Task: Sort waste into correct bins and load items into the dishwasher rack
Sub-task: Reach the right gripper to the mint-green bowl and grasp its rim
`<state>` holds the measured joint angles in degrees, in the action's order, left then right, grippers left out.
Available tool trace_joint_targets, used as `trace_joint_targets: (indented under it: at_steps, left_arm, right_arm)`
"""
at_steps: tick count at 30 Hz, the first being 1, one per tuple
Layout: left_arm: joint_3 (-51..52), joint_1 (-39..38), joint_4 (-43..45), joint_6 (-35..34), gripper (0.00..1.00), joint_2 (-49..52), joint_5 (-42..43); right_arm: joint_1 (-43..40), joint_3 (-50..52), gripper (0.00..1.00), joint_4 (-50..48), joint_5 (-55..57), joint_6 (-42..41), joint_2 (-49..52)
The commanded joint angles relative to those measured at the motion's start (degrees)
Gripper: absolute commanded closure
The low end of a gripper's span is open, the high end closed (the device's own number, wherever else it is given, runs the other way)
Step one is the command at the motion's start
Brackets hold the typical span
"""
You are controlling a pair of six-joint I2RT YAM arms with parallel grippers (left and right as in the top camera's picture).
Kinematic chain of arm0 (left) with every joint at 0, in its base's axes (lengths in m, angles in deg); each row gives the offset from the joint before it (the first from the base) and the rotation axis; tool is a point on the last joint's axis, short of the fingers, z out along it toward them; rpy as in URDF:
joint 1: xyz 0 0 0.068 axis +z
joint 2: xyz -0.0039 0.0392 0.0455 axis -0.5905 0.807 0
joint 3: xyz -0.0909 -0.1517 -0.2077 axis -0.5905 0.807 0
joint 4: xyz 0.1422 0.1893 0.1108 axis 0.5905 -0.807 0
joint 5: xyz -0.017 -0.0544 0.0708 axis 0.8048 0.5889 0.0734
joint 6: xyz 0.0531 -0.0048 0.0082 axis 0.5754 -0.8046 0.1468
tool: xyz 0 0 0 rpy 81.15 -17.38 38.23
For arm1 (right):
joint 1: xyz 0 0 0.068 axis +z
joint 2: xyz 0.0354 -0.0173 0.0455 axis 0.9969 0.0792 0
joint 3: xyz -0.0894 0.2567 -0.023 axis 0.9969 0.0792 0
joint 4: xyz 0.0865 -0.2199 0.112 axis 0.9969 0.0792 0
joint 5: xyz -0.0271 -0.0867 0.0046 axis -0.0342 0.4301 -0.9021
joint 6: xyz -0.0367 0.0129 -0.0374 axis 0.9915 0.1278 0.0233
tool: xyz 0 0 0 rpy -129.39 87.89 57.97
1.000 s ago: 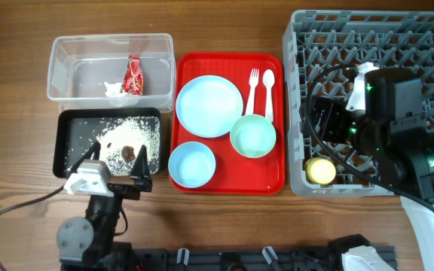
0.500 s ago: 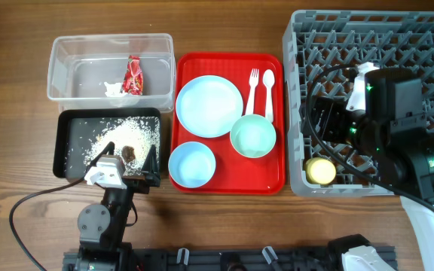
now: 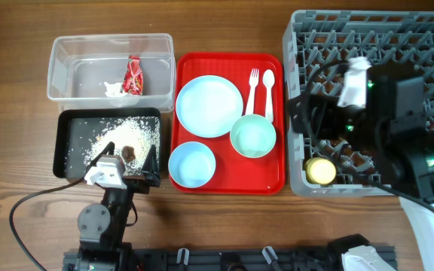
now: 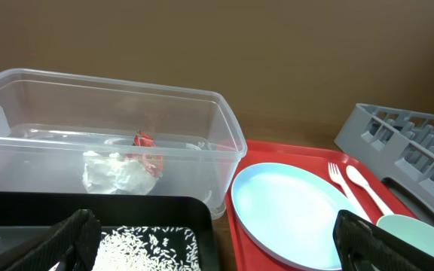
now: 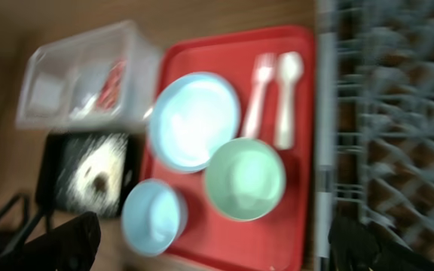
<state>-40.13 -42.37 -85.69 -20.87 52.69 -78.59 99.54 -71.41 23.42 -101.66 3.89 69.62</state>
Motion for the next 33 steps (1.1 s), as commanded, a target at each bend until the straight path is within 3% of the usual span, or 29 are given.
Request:
trace_joint_targets:
  at_steps: [1,4,6,9,12,15,18,25,27,29,33]
  left_arm:
    - [0.22,0.5,-0.33,1.11,0.0,-0.35,0.66]
    - [0.22,0.5,-0.33,1.11,0.0,-0.35,0.66]
    - [0.22,0.5,-0.33,1.11,0.0,-0.35,0.66]
    - [0.2,0.5,-0.33,1.11,0.0,-0.35,0.66]
    - [0.22,0.5,-0.33,1.11,0.0,-0.35,0.66]
    - [0.22,0.5,-0.33,1.11,0.0,-0.35,0.66]
    - [0.22,0.5,-0.33,1.11,0.0,-0.35,0.66]
    - [0.22,0.5,-0.33,1.11,0.0,-0.35,0.66]
    - [0.22,0.5,-0.33,1.11,0.0,-0.35,0.66]
    - [0.2,0.5,-0.33,1.11,0.0,-0.35,0.66]
    - [0.22,0.5,-0.33,1.11,0.0,-0.35,0.66]
  right_arm:
    - [8.28,-0.17,0.06,1.95,-6.69,6.47,2.36]
    - [18.58,-0.17,0.11,3.1,11.41,-2.47,6.56]
    - [20.46,-0.17,0.13,2.99,11.61,-2.23,10.75]
    - [20.44,-0.15,0.25,3.91,10.73,-2.56,17.16]
    - [20.46,-0.15,0.25,1.46,8.57,-2.6,20.31]
    - [19.89,0.39,0.2,0.22,16.59,-2.56,20.48]
    - [16.37,7.67,0.2,-6.99,16.04,1.44,21.49]
    - [13.05,11.8,0.3,-19.82,19.89,3.63,32.92]
    - [13.05,11.8,0.4,-21.44,17.94,3.96,37.55]
    - [13.05,11.8,0.62,-20.74,19.52,4.63,41.38]
    - [13.05,11.78,0.82,-19.32,20.0,4.44,40.0]
